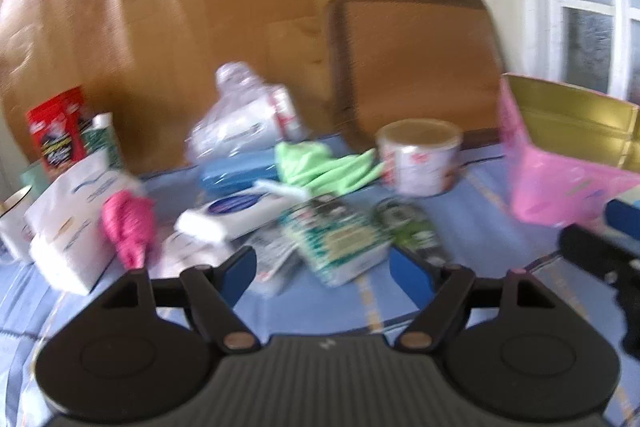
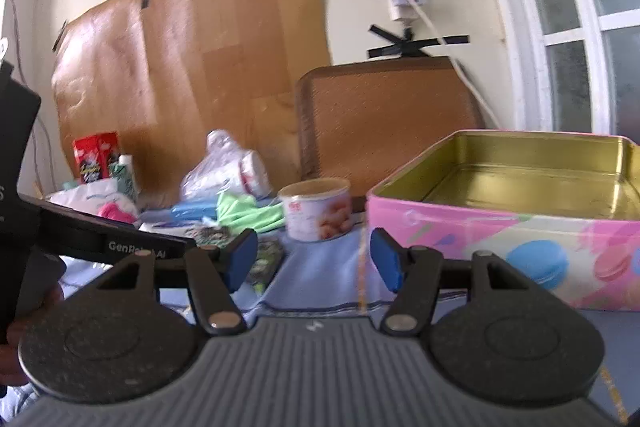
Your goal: Organize soft objects
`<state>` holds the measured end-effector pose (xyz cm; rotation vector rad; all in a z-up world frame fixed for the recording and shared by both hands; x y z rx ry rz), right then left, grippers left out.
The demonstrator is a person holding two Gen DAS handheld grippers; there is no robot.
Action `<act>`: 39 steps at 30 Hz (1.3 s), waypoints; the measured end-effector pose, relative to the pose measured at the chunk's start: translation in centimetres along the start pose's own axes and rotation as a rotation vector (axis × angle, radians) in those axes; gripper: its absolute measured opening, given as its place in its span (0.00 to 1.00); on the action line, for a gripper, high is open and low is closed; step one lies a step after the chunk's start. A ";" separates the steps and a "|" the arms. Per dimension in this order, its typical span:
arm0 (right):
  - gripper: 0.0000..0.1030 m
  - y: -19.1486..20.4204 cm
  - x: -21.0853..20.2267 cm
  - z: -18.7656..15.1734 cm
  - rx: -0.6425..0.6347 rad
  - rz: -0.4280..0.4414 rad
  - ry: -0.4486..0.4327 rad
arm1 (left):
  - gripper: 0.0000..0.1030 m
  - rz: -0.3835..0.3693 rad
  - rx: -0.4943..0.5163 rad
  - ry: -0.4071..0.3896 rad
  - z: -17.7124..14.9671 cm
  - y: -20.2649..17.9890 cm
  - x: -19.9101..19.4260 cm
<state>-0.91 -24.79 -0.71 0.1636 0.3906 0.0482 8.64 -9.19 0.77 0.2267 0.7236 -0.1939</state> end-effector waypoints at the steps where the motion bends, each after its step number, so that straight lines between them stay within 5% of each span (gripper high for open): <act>1: 0.63 0.3 0.2 0.0 -0.008 0.003 0.008 | 0.74 0.010 -0.008 0.005 -0.3 0.5 0.2; 12: 0.62 2.9 2.3 -0.4 -0.062 0.040 0.099 | 0.77 0.072 -0.090 0.017 -3.3 5.2 1.9; 25: 0.54 4.4 9.2 1.0 -0.194 0.038 0.299 | 0.78 -0.038 -0.205 -0.032 -4.0 7.4 1.8; 26: 0.53 4.5 9.9 1.2 -0.205 0.029 0.313 | 0.78 -0.042 -0.206 -0.029 -4.0 7.4 1.9; 29: 0.28 4.4 11.2 1.2 -0.206 0.035 0.357 | 0.78 -0.052 -0.212 -0.025 -3.9 7.6 2.0; 36: 0.25 2.5 7.2 -0.1 -0.136 0.085 0.342 | 0.77 -0.095 -0.198 -0.001 -3.9 7.4 2.2; 39: 0.25 1.0 4.4 -1.0 -0.011 0.167 0.357 | 0.75 -0.188 -0.173 0.031 -3.8 6.3 1.5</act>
Point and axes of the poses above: each gripper's, at about its wrist camera, not at the fingertips, and x roughly the way its jaws point, y to its left, z to its top, the point moved 1 cm from there along x, roughly the way its jaws point, and after that the axes turned 9 degrees about y, right-handed, at the moved point
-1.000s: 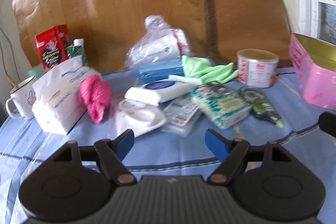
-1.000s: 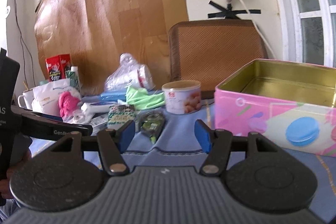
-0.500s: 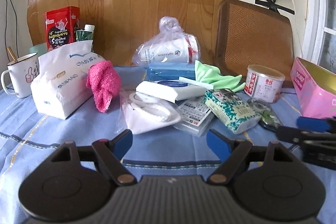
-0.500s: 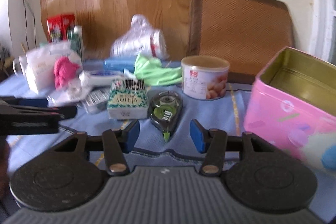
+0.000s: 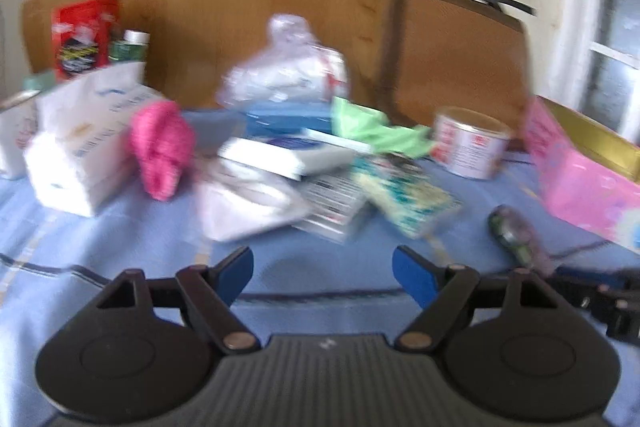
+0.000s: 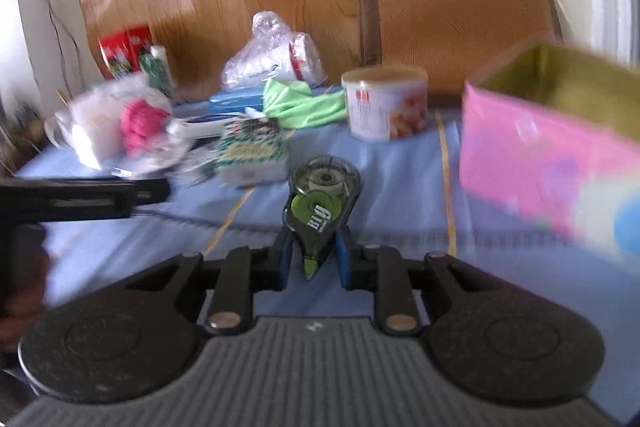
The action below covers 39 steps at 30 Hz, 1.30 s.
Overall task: Organize soft objects
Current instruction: 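Grasp the green correction tape with the right gripper, then lower the correction tape into the pink tin and release it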
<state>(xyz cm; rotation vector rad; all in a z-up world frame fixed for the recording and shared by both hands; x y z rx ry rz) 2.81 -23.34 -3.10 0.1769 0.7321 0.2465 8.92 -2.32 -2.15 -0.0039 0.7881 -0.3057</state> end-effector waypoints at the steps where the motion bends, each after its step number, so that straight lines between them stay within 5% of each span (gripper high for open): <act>1: 0.25 -0.3 -0.5 -0.6 0.036 0.033 0.000 | 0.75 -0.066 -0.014 0.029 0.0 -0.4 -0.1; 4: 0.24 -1.1 -1.6 -1.9 0.123 0.097 0.001 | 0.68 -0.280 -0.049 0.141 0.6 -2.3 0.5; 8: 0.24 -1.1 -2.1 -2.3 0.142 0.126 -0.017 | 0.48 -0.362 -0.024 0.226 1.7 -5.5 1.9; 10: 0.24 -1.1 -2.2 -2.5 0.129 0.122 -0.030 | 0.31 -0.397 -0.012 0.262 2.1 -6.8 2.7; 18: 0.24 -3.4 -4.9 -2.1 0.133 0.071 -0.166 | 0.27 -0.439 0.088 0.189 5.0 -12.1 1.3; 25: 0.24 -6.7 -7.9 0.5 0.087 -0.117 -0.375 | 0.27 -0.493 0.254 0.064 8.9 -20.0 1.0; 31: 0.23 -10.4 -6.9 2.5 0.113 -0.297 -0.377 | 0.30 -0.458 0.313 0.090 9.6 -25.4 4.6; 39: 0.26 -11.6 -7.0 1.7 0.183 -0.328 -0.409 | 0.29 -0.432 0.292 0.056 8.6 -22.1 3.1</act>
Point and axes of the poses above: each gripper's, at about its wrist camera, not at the fingertips, and x roughly the way its jaws point, y to its left, z to its top, the point moved 1 cm from there along x, roughly the way its jaws point, and after that the axes turned 9 degrees about y, right-handed, at the moved point
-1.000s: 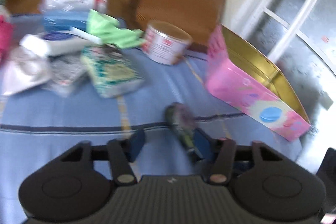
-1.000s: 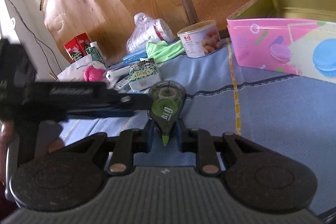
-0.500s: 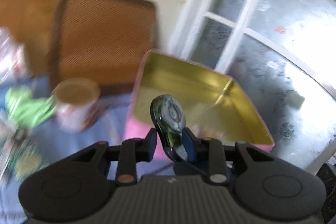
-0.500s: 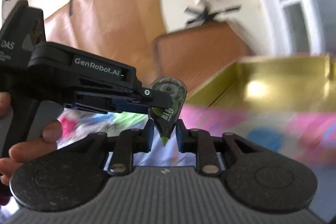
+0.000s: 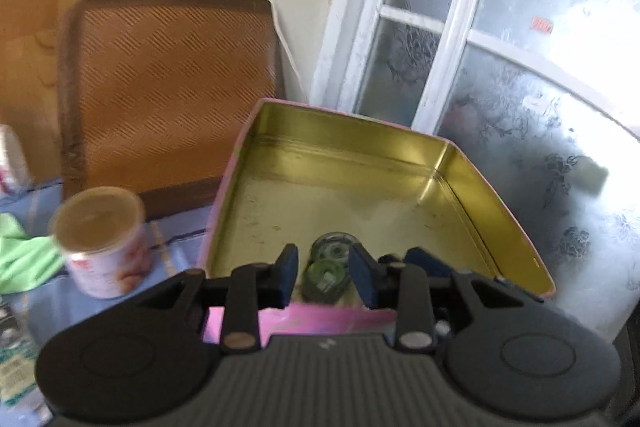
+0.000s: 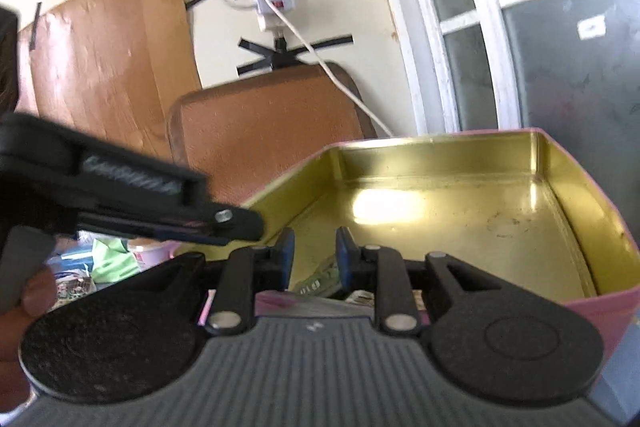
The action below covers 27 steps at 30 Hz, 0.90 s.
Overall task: Organize soft objects
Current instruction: 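Lower the correction tape into the pink tin and release it, then grasp the green-patterned Vilroy tissue pack with the right gripper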
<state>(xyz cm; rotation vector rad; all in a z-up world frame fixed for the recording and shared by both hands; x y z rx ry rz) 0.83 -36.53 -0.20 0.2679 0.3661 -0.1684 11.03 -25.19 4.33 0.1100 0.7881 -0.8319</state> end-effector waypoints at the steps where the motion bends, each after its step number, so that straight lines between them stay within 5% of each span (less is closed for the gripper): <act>1: 0.26 0.3 -0.3 0.0 -0.002 0.008 -0.013 | 0.29 0.002 -0.006 -0.015 -0.6 0.7 -1.0; 4: 0.26 1.6 -1.2 0.0 -0.018 0.060 -0.034 | 0.29 0.038 -0.044 -0.052 -2.8 3.6 -4.2; 8: 0.30 5.4 -0.9 -0.5 -0.111 0.173 0.018 | 0.29 0.220 -0.117 -0.068 -6.8 8.5 -8.0; 11: 0.55 8.9 0.5 -1.1 -0.167 0.292 0.108 | 0.29 0.383 -0.206 -0.029 -10.2 12.5 -10.0; 14: 0.64 12.8 2.7 -2.0 -0.221 0.398 0.205 | 0.29 0.483 -0.294 0.014 -12.8 15.4 -11.3; 21: 0.72 19.4 9.6 -2.8 -0.277 0.417 0.408 | 0.32 0.415 -0.471 -0.007 -14.9 18.9 -14.7; 22: 0.70 19.8 10.1 -3.2 -0.290 0.418 0.434 | 0.32 0.396 -0.485 -0.009 -14.7 19.0 -14.8; 23: 0.54 20.2 10.5 -3.5 -0.304 0.420 0.465 | 0.32 0.377 -0.495 -0.011 -14.7 19.2 -14.9; 27: 0.53 19.5 7.5 -4.0 -0.314 0.436 0.440 | 0.32 0.294 -0.504 0.005 -14.5 18.9 -14.4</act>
Point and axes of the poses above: each gripper's, at about its wrist camera, not at the fingertips, and x roughly the way its jaws point, y to its left, z to its top, the point moved 1 cm from there along x, roughly the way its jaws point, and after that the axes turned 9 degrees about y, right-handed, at the moved point
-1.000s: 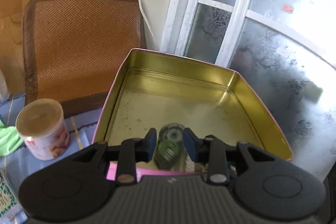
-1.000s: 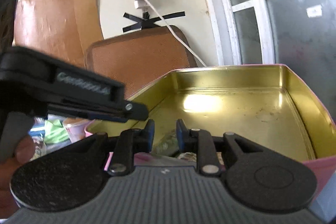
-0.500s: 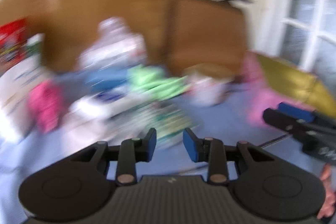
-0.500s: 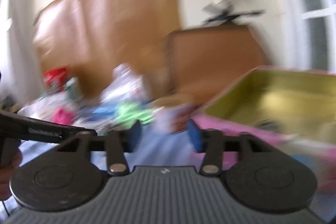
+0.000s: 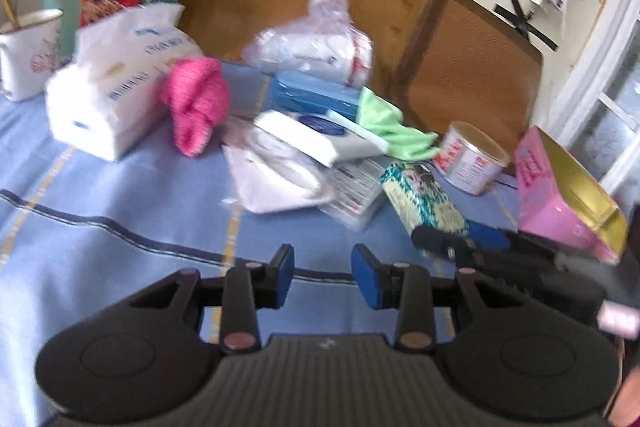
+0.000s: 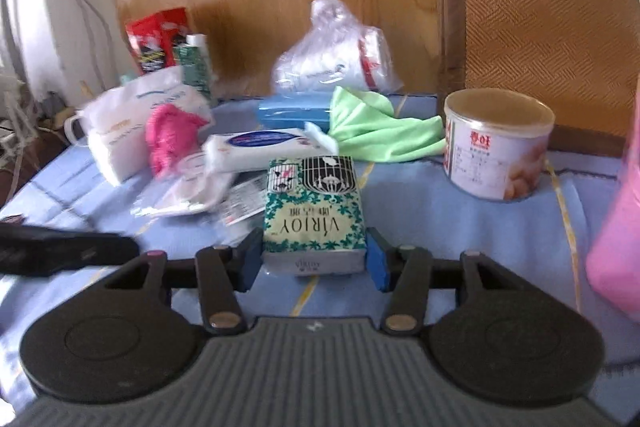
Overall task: Organize soft objects
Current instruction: 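Grasp the green-patterned Vilroy tissue pack with the right gripper, then carry the tissue pack into the pink tin and open the right gripper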
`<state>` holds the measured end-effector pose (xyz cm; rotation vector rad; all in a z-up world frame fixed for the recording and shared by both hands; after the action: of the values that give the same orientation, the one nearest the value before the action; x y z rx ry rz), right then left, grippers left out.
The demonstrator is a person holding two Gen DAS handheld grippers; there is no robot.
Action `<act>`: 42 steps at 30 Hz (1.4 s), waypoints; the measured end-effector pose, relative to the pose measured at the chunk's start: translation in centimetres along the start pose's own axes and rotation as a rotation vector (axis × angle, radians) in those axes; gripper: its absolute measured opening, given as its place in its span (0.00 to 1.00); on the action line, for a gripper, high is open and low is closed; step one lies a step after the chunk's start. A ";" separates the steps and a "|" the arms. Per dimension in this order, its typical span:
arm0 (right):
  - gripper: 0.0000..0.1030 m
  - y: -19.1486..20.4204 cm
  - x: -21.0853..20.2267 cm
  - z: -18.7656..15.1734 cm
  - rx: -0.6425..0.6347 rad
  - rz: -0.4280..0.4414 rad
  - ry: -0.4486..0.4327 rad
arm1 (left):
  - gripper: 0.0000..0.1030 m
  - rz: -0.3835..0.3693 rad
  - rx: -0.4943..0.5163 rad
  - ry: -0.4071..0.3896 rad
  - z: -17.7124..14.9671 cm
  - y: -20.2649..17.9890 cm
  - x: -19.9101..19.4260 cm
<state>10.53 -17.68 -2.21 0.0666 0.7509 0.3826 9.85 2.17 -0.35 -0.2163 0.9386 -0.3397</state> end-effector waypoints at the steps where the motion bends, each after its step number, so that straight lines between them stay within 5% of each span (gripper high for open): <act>1: 0.53 0.5 -1.1 -0.8 -0.028 -0.015 -0.019 | 0.32 -0.024 0.003 0.020 0.0 -0.4 0.4; 6: 0.54 1.8 -4.8 -4.4 -0.124 -0.077 -0.082 | 0.35 -0.160 0.034 0.124 -0.2 -3.5 2.7; 13: 0.54 -0.7 -6.7 -6.1 -0.049 -0.143 -0.127 | 0.33 -0.192 0.098 0.184 -0.4 -7.8 4.2; 14: 0.54 -1.2 -6.8 -6.2 -0.034 -0.154 -0.131 | 0.36 -0.193 0.099 0.184 -0.2 -8.3 4.2; 18: 0.54 -3.3 -8.0 -6.7 0.046 -0.157 -0.162 | 0.93 -0.170 0.118 0.139 0.4 -10.0 3.9; 19: 0.54 -3.6 -8.4 -6.8 0.058 -0.147 -0.173 | 0.94 -0.173 0.128 0.129 0.6 -10.7 3.9; 21: 0.54 -3.8 -9.1 -7.1 0.079 -0.128 -0.189 | 0.93 -0.185 0.168 0.129 1.0 -12.3 4.1; 23: 0.54 -4.0 -9.5 -7.3 0.090 -0.116 -0.199 | 0.76 -0.188 0.218 0.128 1.2 -14.3 4.3; 25: 0.54 -4.3 -10.0 -7.3 0.103 -0.123 -0.222 | 0.42 -0.204 0.275 0.136 1.3 -16.2 4.6; 27: 0.53 -4.8 -10.9 -7.7 0.117 -0.144 -0.248 | 0.37 -0.208 0.307 0.128 1.5 -17.9 4.7; 34: 0.53 -8.0 -14.0 -7.9 0.167 -0.281 -0.393 | 0.36 -0.299 0.428 0.080 2.6 -25.0 4.7; 39: 0.53 -11.1 -15.2 -8.0 0.207 -0.465 -0.449 | 0.36 -0.347 0.535 0.090 1.9 -30.8 6.1; 42: 0.56 -13.3 -15.0 -7.7 0.226 -0.616 -0.438 | 0.45 -0.298 0.614 0.030 0.8 -33.6 6.6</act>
<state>-0.45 -36.07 -0.61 0.1222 0.3467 -0.3019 7.65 -31.44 6.13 0.2168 0.7918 -0.8881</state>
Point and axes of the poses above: each gripper's, at about its wrist camera, not at the fingertips, and x roughly the way its jaws point, y to its left, z to its top, the point moved 1 cm from there along x, roughly the way its jaws point, and after that the axes turned 9 degrees about y, right-handed, at the moved point
